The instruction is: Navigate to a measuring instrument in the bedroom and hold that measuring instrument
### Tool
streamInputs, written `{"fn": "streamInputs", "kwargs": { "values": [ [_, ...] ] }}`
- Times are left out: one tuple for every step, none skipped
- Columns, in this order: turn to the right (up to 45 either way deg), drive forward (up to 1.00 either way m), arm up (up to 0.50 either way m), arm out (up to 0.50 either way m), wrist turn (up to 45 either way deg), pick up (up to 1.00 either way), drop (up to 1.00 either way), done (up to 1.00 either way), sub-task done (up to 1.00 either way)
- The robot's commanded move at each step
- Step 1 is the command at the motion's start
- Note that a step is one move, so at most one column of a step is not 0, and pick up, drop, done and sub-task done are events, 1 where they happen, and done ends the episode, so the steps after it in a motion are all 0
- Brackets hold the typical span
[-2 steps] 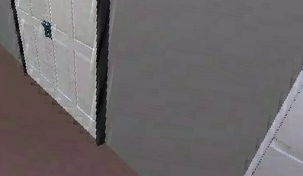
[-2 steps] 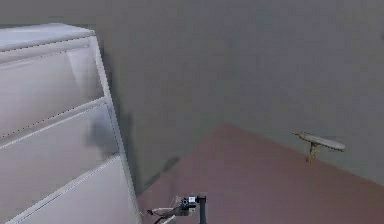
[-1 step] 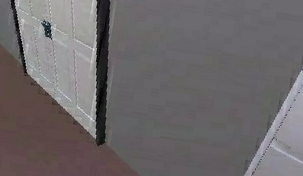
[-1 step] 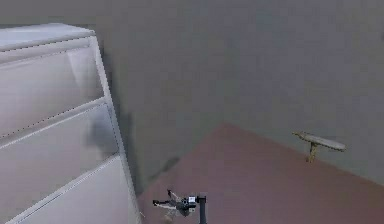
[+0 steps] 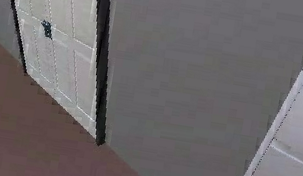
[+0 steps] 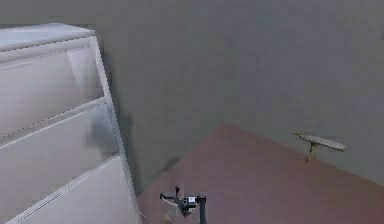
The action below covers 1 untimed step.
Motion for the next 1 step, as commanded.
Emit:
{"fn": "streamInputs", "kwargs": {
  "values": [
    [0.0, 0.0, -0.3, 0.0, 0.0, 0.0, 0.0, 0.0, 0.0]
  ]
}}
